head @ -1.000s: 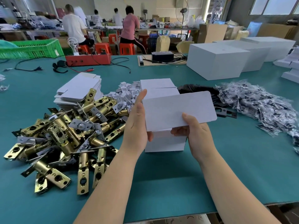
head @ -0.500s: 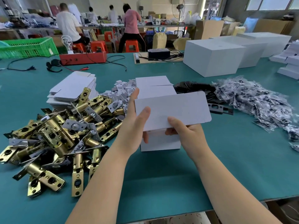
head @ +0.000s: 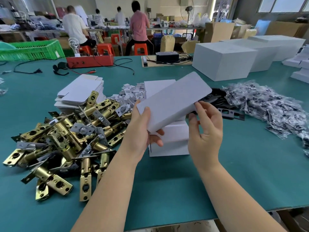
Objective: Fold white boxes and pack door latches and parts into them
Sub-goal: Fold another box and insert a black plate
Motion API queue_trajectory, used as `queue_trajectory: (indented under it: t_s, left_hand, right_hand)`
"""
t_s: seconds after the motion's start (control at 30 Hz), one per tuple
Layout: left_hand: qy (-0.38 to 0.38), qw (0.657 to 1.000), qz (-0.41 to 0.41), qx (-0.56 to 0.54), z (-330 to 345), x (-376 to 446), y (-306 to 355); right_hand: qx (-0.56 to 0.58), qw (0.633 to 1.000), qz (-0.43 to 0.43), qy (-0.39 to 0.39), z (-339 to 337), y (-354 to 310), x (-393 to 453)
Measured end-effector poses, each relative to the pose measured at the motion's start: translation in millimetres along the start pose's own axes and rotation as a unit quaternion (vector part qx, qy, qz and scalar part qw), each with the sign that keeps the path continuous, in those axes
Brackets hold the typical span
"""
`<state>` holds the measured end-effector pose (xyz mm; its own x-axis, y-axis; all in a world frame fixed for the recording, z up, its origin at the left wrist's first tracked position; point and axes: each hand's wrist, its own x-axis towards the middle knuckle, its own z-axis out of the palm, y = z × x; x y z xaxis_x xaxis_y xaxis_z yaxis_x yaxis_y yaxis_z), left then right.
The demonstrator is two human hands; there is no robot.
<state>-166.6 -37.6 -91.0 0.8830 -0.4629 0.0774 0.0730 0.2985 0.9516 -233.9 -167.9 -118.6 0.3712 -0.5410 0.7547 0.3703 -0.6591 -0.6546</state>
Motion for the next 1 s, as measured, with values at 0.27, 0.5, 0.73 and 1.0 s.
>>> queue_trajectory:
  t_s: [0.27,0.5,0.73,1.0]
  left_hand:
    - [-0.01,0.999,-0.026,-0.037,2.3,-3.2,4.6]
    - [-0.019,0.988,-0.15,-0.036,-28.4,1.5,17.3]
    - [-0.043,0.984,-0.17,-0.031,-42.0,3.1,19.7]
    - [-0.012,0.987,-0.132,0.093,-22.9,6.8,14.5]
  right_hand:
    - [-0.043,0.99,-0.048,-0.124,-0.1,-9.9,-4.0]
    - [0.218,0.959,0.116,-0.138,-13.2,0.7,11.4]
    - [0.259,0.904,0.11,-0.322,-19.7,-0.1,12.0]
    - [0.332,0.906,0.186,-0.185,-18.4,-3.4,20.0]
